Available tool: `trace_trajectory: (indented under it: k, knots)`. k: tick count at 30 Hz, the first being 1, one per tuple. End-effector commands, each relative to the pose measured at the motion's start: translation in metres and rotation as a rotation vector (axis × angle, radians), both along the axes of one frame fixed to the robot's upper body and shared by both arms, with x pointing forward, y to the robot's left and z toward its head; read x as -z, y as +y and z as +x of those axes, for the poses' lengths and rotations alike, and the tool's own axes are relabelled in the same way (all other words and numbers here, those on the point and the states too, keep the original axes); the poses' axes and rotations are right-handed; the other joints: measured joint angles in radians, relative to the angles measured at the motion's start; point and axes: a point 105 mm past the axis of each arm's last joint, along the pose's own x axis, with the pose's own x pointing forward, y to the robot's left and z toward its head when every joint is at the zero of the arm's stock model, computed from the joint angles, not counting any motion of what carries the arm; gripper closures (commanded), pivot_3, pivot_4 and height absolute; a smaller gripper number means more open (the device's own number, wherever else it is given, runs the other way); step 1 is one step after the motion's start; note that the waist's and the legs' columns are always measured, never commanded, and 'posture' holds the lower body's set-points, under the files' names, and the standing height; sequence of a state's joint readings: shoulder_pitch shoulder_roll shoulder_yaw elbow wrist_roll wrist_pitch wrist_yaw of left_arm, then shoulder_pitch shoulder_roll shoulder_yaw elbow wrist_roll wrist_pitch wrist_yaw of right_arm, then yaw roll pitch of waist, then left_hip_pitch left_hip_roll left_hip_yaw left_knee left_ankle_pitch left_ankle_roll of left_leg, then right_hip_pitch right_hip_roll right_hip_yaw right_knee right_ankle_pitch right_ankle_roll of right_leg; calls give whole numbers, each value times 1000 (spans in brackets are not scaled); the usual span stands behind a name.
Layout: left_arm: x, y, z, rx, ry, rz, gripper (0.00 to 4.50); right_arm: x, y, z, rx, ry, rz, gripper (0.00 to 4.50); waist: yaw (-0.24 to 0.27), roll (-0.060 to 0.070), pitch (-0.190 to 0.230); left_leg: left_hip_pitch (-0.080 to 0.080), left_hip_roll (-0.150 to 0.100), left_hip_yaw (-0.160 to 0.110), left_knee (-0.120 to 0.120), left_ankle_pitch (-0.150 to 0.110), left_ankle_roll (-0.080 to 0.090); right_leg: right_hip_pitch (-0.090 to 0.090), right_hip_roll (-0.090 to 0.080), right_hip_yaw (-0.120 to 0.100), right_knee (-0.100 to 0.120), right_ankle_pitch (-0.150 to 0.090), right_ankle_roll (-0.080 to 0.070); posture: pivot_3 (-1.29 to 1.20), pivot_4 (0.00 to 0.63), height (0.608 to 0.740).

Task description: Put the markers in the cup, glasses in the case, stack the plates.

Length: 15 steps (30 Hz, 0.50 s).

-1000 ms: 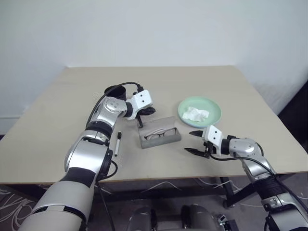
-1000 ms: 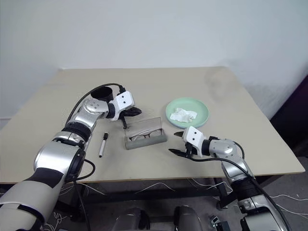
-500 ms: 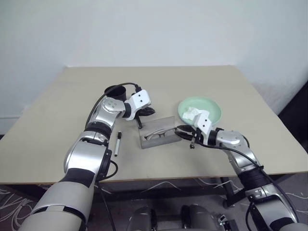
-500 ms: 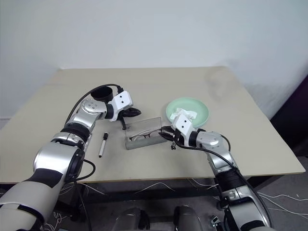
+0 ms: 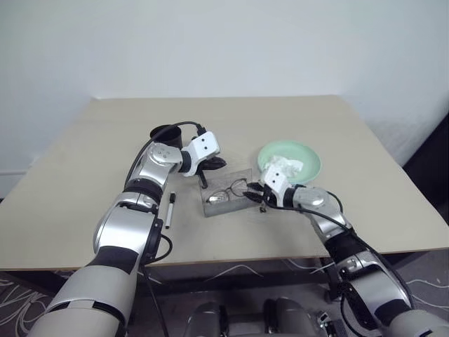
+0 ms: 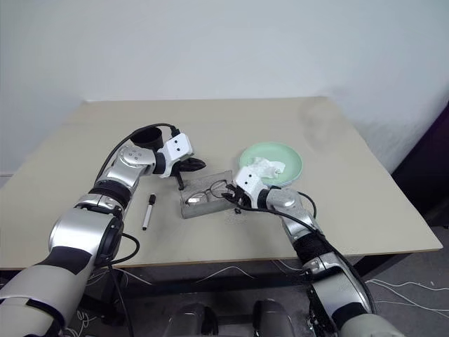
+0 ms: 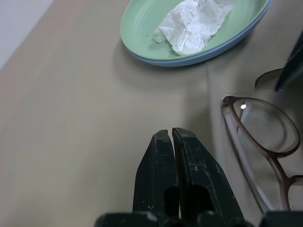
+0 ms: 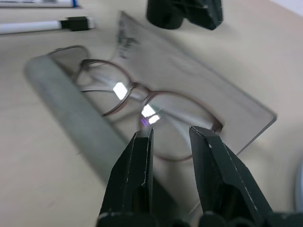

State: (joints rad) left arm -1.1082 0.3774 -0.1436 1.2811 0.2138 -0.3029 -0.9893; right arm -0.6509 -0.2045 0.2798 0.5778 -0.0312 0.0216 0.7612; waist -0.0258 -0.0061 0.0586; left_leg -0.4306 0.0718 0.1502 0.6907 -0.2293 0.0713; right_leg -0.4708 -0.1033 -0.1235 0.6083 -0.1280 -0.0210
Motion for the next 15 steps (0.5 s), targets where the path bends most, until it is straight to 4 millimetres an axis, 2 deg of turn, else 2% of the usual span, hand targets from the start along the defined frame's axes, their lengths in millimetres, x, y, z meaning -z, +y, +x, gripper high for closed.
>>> trace_trajectory:
  k: [1, 7, 11, 15]
  knots:
    - [-14, -2, 3, 8, -53, -22, 4500, -12, 2, 8, 19, -59, 16, 3215, 0, 0, 0, 0, 0, 0, 0, 0, 0, 0, 0, 0, 0, 0, 0, 0, 0, 729]
    - [-9, -5, 0, 28, -42, -12, 4500, -29, -1, -7, -60, -70, 102, 3215, 2, 0, 0, 0, -1, 0, 0, 0, 0, 0, 0, 1, 0, 0, 0, 0, 0, 729]
    - [-2, -11, -8, 93, 18, -12, 4500, -48, -14, -21, -97, -85, 166, 3215, 2, 0, 0, -1, -1, -1, 0, 0, 0, 0, -1, 1, 0, 0, 0, 0, 0, 729]
    - [7, -17, -23, 193, 112, -14, 4500, -62, -31, -25, -67, -110, 197, 3215, 2, 0, 0, -1, -1, 0, 0, 0, 0, 0, -1, 1, -1, -1, -1, 0, 0, 729]
